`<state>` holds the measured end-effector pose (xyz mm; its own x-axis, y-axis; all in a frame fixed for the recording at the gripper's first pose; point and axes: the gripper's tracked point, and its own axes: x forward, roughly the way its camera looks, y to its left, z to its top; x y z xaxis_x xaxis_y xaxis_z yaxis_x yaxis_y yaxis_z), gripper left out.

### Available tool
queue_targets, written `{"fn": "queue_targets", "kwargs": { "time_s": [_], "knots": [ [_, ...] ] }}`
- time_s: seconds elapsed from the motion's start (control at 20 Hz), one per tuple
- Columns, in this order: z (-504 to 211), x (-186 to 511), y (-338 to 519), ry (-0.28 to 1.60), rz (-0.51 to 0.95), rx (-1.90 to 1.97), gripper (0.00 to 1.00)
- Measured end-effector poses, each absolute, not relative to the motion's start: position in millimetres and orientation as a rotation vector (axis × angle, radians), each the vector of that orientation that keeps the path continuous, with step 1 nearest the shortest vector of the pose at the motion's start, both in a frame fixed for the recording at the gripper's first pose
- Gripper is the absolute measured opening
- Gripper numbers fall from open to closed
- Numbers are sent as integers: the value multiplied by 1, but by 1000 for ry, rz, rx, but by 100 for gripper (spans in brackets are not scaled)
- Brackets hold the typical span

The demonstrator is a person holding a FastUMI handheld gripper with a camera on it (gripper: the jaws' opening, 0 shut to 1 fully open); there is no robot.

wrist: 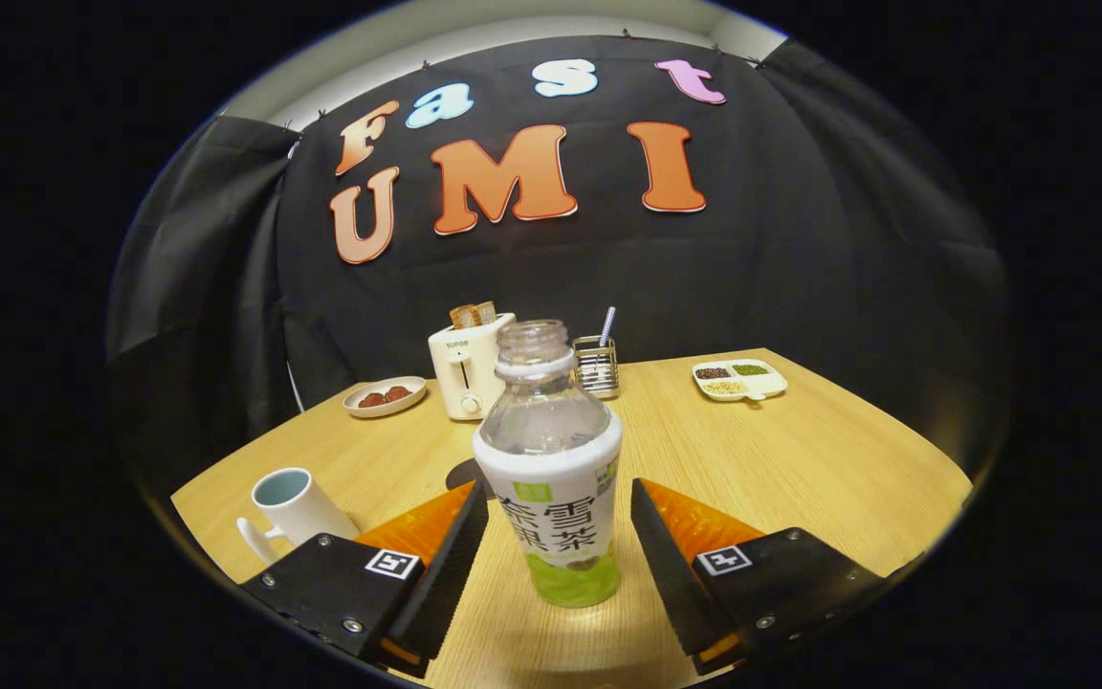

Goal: Take the bottle from table, then pour the juice into the cup, finally place the bottle on the coaster

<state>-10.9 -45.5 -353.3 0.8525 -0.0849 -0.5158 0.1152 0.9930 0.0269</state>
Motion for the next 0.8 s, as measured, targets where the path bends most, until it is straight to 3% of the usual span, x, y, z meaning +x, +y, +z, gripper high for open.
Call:
{"fn": "queue_targets", "kwargs": {
  "time_s": [0.35, 0.5, 0.8],
  "knots": [
    [-373, -9, -48, 575, -149, -1, 80],
    [-373, -7, -51, 580, -170, -24, 66],
    [-365, -4, -39, 576, -148, -49, 60]
  ]
}}
